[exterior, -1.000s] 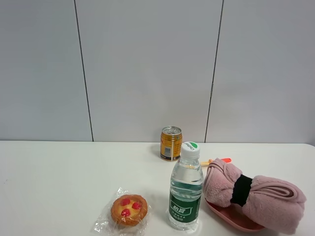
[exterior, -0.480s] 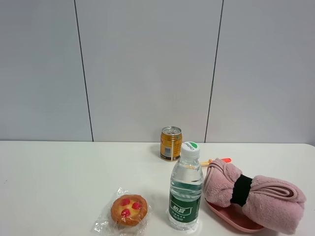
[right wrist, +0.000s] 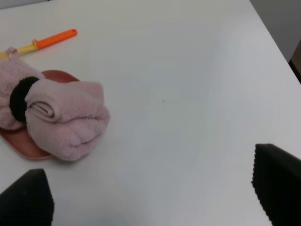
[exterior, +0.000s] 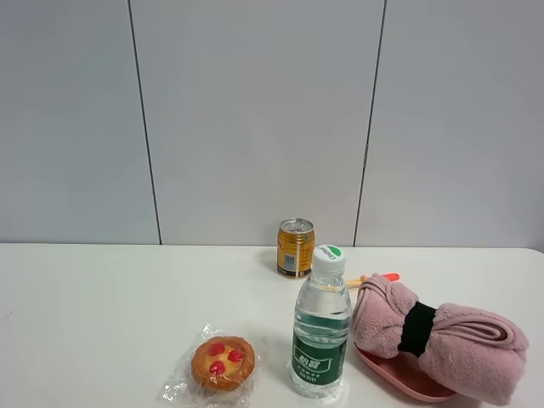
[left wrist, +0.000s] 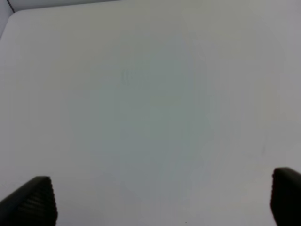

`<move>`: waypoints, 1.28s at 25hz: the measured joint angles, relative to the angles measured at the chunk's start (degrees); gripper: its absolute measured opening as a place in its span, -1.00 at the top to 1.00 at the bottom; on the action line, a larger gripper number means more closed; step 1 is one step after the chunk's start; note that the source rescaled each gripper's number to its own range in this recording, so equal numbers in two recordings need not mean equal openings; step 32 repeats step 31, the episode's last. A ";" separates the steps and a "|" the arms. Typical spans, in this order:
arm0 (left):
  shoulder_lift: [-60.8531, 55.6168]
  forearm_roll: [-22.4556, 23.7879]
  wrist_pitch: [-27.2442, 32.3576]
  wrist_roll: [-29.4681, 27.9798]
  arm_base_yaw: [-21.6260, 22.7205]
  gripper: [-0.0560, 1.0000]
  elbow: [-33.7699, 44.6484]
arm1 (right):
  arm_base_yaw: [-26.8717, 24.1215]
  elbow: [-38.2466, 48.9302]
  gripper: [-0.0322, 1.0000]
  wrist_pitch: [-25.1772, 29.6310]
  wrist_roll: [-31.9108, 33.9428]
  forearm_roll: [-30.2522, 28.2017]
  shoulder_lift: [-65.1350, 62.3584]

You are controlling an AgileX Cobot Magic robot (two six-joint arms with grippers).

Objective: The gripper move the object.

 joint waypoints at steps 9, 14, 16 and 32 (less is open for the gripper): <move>0.00 0.00 0.00 0.00 0.00 -1.00 0.00 | 0.00 0.00 -1.00 -0.07 0.05 0.00 0.00; 0.00 0.00 0.00 0.00 0.00 -1.00 0.00 | 0.00 0.00 -1.00 -0.07 0.05 0.00 0.00; 0.00 0.00 0.00 0.00 0.00 -1.00 0.00 | 0.00 0.00 -1.00 -0.07 0.05 0.00 0.00; 0.00 0.00 0.00 0.00 0.00 -1.00 0.00 | 0.00 0.00 -1.00 -0.07 0.05 0.00 0.00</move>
